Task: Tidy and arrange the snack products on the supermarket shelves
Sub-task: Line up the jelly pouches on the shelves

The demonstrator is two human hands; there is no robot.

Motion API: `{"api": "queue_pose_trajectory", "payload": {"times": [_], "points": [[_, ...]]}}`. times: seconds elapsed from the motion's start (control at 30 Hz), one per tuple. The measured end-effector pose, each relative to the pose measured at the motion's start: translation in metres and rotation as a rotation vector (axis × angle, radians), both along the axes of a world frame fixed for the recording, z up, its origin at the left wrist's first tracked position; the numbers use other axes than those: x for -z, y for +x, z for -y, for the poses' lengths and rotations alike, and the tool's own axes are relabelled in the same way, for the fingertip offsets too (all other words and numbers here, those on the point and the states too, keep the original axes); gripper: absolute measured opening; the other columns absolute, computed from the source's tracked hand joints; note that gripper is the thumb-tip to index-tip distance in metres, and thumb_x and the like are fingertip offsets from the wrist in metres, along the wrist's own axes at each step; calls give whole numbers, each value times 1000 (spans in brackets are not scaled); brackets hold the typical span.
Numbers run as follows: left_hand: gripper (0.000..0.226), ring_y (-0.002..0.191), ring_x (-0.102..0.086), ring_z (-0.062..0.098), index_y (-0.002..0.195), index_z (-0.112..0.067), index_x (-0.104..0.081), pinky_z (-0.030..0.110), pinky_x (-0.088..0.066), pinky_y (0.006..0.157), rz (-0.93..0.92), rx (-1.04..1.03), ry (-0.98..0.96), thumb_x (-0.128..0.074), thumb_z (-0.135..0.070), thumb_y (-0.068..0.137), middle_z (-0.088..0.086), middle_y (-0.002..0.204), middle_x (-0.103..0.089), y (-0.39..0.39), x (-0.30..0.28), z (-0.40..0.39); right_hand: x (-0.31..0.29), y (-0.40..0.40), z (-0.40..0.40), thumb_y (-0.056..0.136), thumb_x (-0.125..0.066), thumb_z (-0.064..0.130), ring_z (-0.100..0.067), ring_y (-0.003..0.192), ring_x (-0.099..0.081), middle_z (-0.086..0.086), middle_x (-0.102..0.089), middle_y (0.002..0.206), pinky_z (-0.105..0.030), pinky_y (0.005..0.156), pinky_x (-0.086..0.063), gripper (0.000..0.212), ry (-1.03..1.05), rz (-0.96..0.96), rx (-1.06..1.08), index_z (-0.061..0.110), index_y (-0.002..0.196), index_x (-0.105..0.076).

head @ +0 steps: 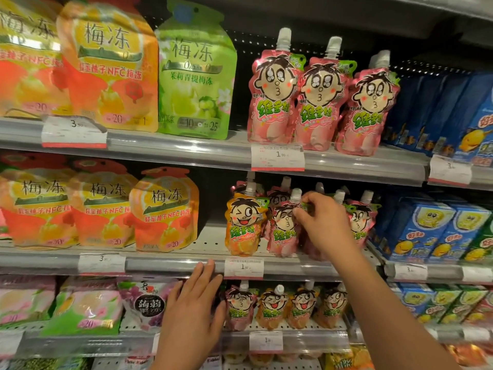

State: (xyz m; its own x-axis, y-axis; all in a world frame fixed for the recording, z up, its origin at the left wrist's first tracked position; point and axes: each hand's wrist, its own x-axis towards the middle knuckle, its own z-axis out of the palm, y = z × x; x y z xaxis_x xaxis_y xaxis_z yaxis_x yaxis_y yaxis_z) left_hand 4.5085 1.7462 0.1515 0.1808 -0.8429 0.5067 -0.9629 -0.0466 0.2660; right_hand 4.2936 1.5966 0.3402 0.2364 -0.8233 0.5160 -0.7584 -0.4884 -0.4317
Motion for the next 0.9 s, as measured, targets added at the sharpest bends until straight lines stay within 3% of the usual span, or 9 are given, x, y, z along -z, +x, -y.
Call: {"api": "queue_pose_trajectory", "payload": {"times": [0.07,0.2,0.3,0.43,0.53,0.63,0.77,0.9], "points": [[54,142,-44,18,130,-27,-66,51,-49,99,-2,-3,4,-44,-52,87,-5,154,-46,0,-1,0,-2,2,2,96,-66,30,-7,72,-53,-4,-70,109,-27,72,-38,37,22,-19,-1,16,130,-62],[53,141,-45,18,128,-27,-68,52,-49,98,-11,-8,-2,-45,-51,86,-5,153,-47,-1,-2,1,2,6,4,94,-67,31,-20,82,-66,-3,-69,92,-34,78,-51,42,29,8,-14,15,132,-61],[52,140,-46,19,126,-27,-68,52,-50,98,-8,-7,-16,-46,-50,86,-4,153,-47,-2,-2,1,8,6,4,92,-67,32,-23,91,-68,-6,-73,101,-37,84,-53,44,-9,26,-22,14,131,-60],[49,138,-49,21,124,-27,-69,52,-50,97,-1,-9,-19,-46,-49,86,-4,152,-49,-3,-3,0,13,1,3,91,-68,32,-19,92,-67,-3,-69,110,-32,84,-47,47,-72,51,-18,17,134,-58],[44,137,-50,21,116,-29,-70,52,-50,94,-9,0,-33,-47,-49,85,-3,151,-50,-5,-4,1,18,-4,-5,92,-67,32,1,75,-62,2,-64,120,-28,81,-47,45,-137,71,-57,22,135,-56],[39,137,-50,24,107,-29,-73,53,-51,93,-11,13,-30,-48,-49,84,-1,152,-49,-5,-4,0,28,-9,-18,93,-66,29,8,70,-60,4,-56,133,-24,77,-44,48,-183,115,-91,24,139,-53],[37,135,-53,25,104,-30,-73,54,-52,92,-45,13,-16,-48,-49,85,-1,149,-53,-8,-14,-1,49,-20,-41,93,-64,20,2,83,-63,2,-48,146,-21,77,-55,47,-248,243,-150,18,139,-54],[41,129,-57,23,113,-29,-73,47,-50,98,-179,20,-87,-46,-49,89,-5,139,-61,-12,-34,-1,100,-18,-57,91,-67,16,-4,108,-62,11,-60,128,-33,86,-59,36,-254,151,-218,21,126,-60]]}}
